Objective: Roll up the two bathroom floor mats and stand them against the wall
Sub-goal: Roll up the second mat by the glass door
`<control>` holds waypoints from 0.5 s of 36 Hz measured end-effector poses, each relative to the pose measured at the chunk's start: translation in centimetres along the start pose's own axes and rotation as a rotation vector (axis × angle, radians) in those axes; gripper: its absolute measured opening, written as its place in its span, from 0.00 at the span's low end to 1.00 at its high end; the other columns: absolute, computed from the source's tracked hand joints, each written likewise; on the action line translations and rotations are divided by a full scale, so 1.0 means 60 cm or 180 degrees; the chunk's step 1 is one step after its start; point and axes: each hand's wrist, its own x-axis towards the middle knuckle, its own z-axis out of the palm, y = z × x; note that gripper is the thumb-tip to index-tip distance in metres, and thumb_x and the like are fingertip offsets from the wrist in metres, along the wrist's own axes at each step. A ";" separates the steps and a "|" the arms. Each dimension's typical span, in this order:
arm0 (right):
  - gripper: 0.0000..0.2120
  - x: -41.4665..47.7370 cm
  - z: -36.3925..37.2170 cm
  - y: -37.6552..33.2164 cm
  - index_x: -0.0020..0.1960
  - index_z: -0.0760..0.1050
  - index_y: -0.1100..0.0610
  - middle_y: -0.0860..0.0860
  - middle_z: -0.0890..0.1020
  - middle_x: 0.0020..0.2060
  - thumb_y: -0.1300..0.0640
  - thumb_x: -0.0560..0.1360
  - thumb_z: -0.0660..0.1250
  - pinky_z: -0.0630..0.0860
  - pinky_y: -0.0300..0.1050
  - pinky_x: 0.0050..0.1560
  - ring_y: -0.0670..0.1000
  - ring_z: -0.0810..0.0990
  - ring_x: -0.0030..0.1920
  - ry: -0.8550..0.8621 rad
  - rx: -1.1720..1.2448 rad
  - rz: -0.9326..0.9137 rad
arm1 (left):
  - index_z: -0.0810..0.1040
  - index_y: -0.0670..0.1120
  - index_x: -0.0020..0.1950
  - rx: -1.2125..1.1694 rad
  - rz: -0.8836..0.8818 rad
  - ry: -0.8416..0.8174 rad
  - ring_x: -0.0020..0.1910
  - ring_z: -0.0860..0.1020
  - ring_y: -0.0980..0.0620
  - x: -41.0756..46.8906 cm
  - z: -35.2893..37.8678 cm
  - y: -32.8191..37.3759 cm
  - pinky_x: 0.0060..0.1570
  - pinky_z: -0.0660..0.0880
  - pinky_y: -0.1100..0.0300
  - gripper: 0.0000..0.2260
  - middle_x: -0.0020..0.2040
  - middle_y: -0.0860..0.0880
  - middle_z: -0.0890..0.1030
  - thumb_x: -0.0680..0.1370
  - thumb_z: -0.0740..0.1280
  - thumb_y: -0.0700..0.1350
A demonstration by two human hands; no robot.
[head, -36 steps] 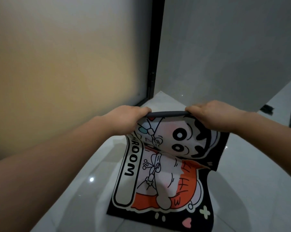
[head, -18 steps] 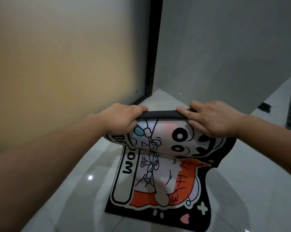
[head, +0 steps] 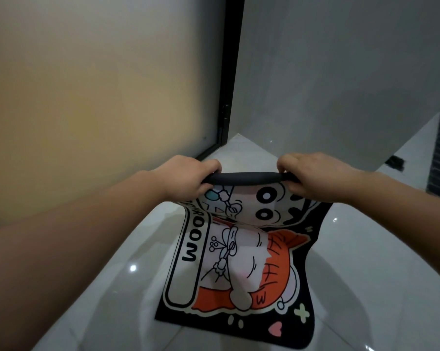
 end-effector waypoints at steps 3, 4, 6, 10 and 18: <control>0.09 0.001 0.003 -0.004 0.54 0.67 0.56 0.52 0.75 0.41 0.56 0.76 0.62 0.65 0.45 0.37 0.54 0.71 0.38 -0.0184 0.0194 0.0233 | 0.67 0.50 0.57 -0.0096 -0.0003 0.0099 0.34 0.69 0.46 0.003 0.000 0.002 0.36 0.64 0.56 0.09 0.36 0.50 0.75 0.78 0.61 0.48; 0.09 0.002 0.004 -0.005 0.54 0.66 0.57 0.51 0.73 0.36 0.56 0.76 0.62 0.65 0.46 0.35 0.55 0.71 0.36 -0.0193 0.0190 0.0280 | 0.67 0.50 0.57 -0.0202 -0.0034 0.0060 0.35 0.70 0.46 0.004 0.000 0.003 0.36 0.64 0.56 0.08 0.36 0.50 0.74 0.78 0.61 0.47; 0.07 0.004 0.007 -0.007 0.53 0.65 0.57 0.49 0.68 0.29 0.57 0.77 0.60 0.65 0.47 0.33 0.54 0.69 0.31 -0.0152 0.0048 0.0251 | 0.65 0.51 0.56 -0.0373 -0.0116 -0.0058 0.35 0.72 0.45 0.006 0.001 0.005 0.36 0.64 0.56 0.07 0.36 0.50 0.74 0.78 0.60 0.45; 0.05 0.005 0.004 -0.003 0.51 0.64 0.55 0.46 0.67 0.29 0.54 0.77 0.58 0.63 0.46 0.33 0.50 0.66 0.28 0.0005 -0.0148 0.0146 | 0.63 0.55 0.61 -0.0420 -0.0042 0.0047 0.42 0.76 0.46 0.006 0.004 0.001 0.40 0.67 0.55 0.13 0.47 0.52 0.77 0.78 0.58 0.45; 0.10 -0.002 0.012 0.009 0.48 0.61 0.51 0.45 0.69 0.39 0.44 0.79 0.53 0.65 0.46 0.37 0.51 0.68 0.35 0.0242 -0.0067 -0.0073 | 0.67 0.50 0.61 -0.0168 0.0299 0.0383 0.50 0.77 0.46 0.007 0.007 0.003 0.45 0.73 0.51 0.14 0.55 0.50 0.77 0.80 0.54 0.55</control>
